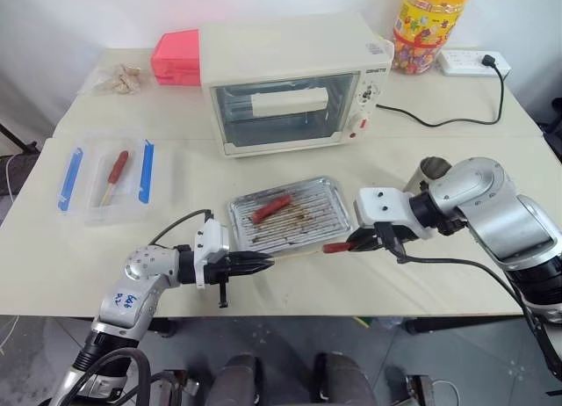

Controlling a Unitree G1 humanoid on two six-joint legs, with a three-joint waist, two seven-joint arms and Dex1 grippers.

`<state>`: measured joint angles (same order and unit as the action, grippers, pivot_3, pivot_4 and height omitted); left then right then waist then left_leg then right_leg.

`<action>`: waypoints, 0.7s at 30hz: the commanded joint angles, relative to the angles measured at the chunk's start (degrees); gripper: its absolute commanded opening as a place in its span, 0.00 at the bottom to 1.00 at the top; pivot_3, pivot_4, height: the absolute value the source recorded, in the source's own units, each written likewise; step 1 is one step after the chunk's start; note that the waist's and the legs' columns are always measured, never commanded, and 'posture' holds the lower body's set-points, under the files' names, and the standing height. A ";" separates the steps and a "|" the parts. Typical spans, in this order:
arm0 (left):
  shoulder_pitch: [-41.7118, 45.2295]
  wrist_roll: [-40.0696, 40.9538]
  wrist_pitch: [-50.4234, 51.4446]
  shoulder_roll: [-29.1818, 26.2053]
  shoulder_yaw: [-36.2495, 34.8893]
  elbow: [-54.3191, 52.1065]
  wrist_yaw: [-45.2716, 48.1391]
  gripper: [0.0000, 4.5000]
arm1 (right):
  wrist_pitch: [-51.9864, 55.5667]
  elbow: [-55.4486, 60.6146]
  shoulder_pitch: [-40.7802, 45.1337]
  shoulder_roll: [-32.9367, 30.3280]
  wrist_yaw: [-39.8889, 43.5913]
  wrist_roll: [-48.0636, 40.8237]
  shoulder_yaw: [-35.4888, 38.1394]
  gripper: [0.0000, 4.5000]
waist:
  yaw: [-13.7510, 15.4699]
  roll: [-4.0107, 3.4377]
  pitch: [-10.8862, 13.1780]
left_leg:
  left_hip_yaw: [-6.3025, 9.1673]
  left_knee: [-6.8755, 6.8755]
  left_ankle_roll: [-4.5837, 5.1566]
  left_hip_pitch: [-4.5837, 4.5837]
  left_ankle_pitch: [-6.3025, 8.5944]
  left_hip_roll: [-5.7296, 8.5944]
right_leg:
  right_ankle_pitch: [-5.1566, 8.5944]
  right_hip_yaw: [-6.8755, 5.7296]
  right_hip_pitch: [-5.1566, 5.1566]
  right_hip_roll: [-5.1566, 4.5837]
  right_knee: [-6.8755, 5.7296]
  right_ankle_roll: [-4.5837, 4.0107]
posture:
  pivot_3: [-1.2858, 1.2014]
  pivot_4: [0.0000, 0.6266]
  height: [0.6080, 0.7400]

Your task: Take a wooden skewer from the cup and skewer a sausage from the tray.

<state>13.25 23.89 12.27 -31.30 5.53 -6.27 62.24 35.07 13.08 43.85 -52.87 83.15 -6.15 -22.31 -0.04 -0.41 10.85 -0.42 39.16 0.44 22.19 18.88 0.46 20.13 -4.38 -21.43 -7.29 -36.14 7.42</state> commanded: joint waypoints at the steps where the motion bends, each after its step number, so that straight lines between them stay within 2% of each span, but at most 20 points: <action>1: 0.60 0.22 -1.02 0.86 0.09 -1.38 -0.06 0.00 | -0.75 3.09 -0.24 0.16 1.46 -1.61 0.04 0.07 | 0.02 0.00 0.00 | 0.00 0.00 0.00 0.00 0.00 0.00 | 0.00 0.00 0.00 0.00 0.00 0.00 | 0.52 0.24 1.00; 21: 1.98 -0.34 -1.40 2.75 1.10 -0.80 0.17 0.00 | -2.34 3.06 -0.46 1.69 1.79 -2.56 0.35 0.07 | 0.01 0.00 0.00 | 0.00 0.00 0.00 0.00 0.00 0.00 | 0.00 0.00 0.00 0.00 -0.01 0.00 | 0.52 0.24 1.00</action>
<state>13.61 23.55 11.89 -29.45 6.25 -6.07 62.78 33.70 13.93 42.82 -51.97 84.07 -7.13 -22.28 -0.03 -0.41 10.85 -0.42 39.16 0.44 22.19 18.88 0.47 20.13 -4.38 -21.43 -7.29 -36.15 7.42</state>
